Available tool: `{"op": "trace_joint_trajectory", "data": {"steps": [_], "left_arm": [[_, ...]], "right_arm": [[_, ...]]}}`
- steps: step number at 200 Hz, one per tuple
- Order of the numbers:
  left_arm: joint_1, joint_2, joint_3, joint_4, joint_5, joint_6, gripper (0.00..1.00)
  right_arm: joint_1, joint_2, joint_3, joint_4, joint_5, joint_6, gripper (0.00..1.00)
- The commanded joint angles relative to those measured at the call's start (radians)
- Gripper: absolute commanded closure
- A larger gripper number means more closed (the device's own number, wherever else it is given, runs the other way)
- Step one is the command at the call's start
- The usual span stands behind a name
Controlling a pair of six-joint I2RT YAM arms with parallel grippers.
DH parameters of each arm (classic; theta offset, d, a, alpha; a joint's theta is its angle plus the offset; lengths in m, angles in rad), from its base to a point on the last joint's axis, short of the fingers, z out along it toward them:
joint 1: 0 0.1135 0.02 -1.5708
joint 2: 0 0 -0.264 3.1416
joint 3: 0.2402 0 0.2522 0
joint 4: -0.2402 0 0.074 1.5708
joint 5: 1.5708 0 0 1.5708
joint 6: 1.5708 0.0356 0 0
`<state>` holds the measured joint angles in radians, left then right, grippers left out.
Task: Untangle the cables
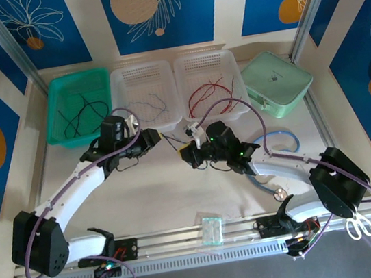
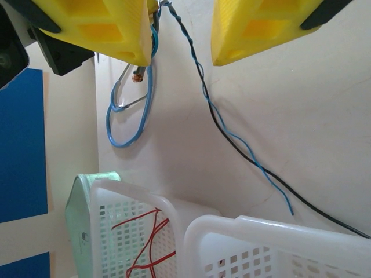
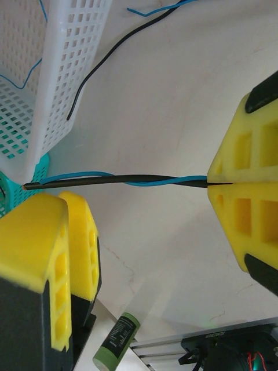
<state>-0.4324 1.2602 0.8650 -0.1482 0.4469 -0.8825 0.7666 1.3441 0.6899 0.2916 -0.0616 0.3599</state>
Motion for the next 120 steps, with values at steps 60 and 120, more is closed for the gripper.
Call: {"op": "trace_joint_trajectory", "data": {"steps": [60, 120], "left_arm": [[-0.008, 0.006, -0.002, 0.172, 0.053, -0.089, 0.59], [-0.009, 0.019, -0.009, 0.173, 0.053, -0.087, 0.74]], "right_arm": [[0.003, -0.03, -0.006, 0.014, -0.036, 0.001, 1.0], [0.003, -0.032, -0.002, 0.011, -0.038, -0.004, 1.0]]}}
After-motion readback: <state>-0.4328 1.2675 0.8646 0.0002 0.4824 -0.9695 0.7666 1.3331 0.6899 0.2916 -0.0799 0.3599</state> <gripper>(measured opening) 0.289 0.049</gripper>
